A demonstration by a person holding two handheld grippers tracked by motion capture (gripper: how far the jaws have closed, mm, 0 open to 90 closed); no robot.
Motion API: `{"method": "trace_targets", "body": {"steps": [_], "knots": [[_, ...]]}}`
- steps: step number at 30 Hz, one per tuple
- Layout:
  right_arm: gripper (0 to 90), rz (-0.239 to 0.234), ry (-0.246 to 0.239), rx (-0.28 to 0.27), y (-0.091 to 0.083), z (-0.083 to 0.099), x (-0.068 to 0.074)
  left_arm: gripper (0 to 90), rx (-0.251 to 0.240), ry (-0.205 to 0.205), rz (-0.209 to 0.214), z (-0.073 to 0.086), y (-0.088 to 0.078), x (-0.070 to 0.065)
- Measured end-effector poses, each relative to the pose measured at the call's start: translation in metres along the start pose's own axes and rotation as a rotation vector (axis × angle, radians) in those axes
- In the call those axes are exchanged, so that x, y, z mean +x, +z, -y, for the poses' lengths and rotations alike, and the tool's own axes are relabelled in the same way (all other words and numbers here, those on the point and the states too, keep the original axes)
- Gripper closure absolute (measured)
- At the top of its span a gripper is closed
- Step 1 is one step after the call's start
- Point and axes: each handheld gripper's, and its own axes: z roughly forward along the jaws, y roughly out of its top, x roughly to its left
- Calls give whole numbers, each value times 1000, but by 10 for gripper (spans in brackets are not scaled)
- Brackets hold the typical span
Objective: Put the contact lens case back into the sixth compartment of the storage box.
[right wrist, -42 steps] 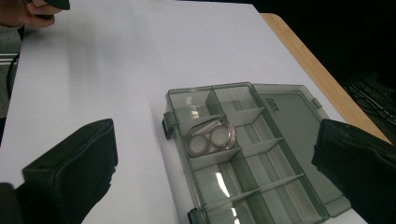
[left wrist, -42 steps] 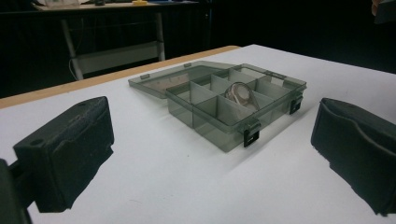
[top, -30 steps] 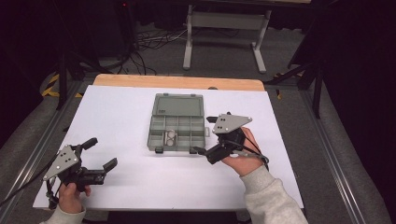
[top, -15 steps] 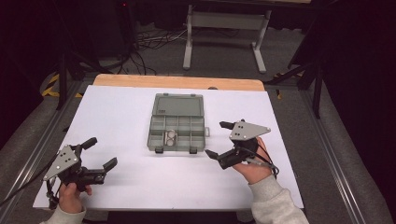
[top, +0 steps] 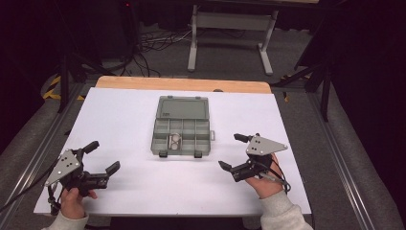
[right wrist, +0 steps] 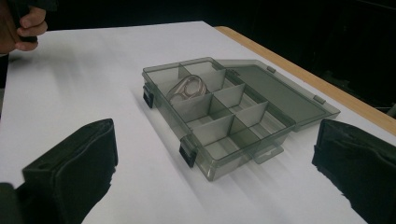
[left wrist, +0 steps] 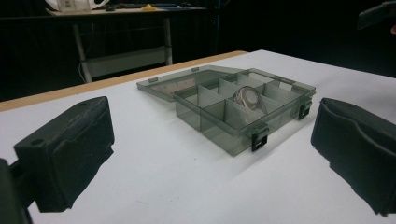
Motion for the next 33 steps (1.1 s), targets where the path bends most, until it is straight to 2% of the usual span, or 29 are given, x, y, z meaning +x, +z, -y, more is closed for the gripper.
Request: {"method": "trace_targets", "body": {"steps": [8, 15, 23, 24, 28, 33], "knots": [[4, 18, 39, -28, -3, 22, 0, 3, 1, 2, -1, 0, -1, 0], [4, 31, 70, -30, -2, 41, 1, 4, -3, 1, -7, 1, -1, 0], [4, 40, 101, -43, -2, 59, 5, 4, -1, 4, -2, 3, 0, 0], [2, 40, 112, -48, -1, 66, 7, 4, -1, 5, -2, 3, 0, 0], [2, 46, 118, -32, 1, 70, 9, 4, -1, 3, -2, 3, 0, 0], [1, 60, 116, -49, 0, 70, 9, 4, -1, 5, -1, 3, 0, 1]]}}
